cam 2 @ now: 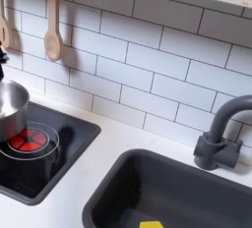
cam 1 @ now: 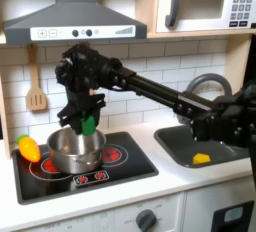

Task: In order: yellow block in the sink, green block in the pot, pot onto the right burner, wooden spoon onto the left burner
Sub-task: 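Put the green block in the pot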

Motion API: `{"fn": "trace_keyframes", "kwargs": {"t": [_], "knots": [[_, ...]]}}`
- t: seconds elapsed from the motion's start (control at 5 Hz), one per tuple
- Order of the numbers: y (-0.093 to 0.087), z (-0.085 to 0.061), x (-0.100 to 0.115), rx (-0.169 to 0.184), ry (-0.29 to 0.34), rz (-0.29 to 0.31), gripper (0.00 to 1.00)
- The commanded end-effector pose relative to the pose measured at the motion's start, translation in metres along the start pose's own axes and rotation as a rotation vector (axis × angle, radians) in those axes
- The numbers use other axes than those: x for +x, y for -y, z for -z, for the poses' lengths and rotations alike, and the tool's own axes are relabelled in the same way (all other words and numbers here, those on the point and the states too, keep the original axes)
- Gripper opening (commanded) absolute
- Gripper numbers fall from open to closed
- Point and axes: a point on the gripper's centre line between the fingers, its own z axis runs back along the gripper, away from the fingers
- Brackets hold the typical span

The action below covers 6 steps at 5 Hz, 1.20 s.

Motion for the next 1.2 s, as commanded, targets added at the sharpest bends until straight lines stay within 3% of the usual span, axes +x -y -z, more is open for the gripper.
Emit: {"fn": "trace_keyframes", "kwargs": {"t": [0.0,1.0], "knots": [[-0.01,0.014,0.004,0.037,-0.025,-0.005,0.0],[-0.027,0.037,0.005,0.086,-0.067,-0.023,0.0]]}}
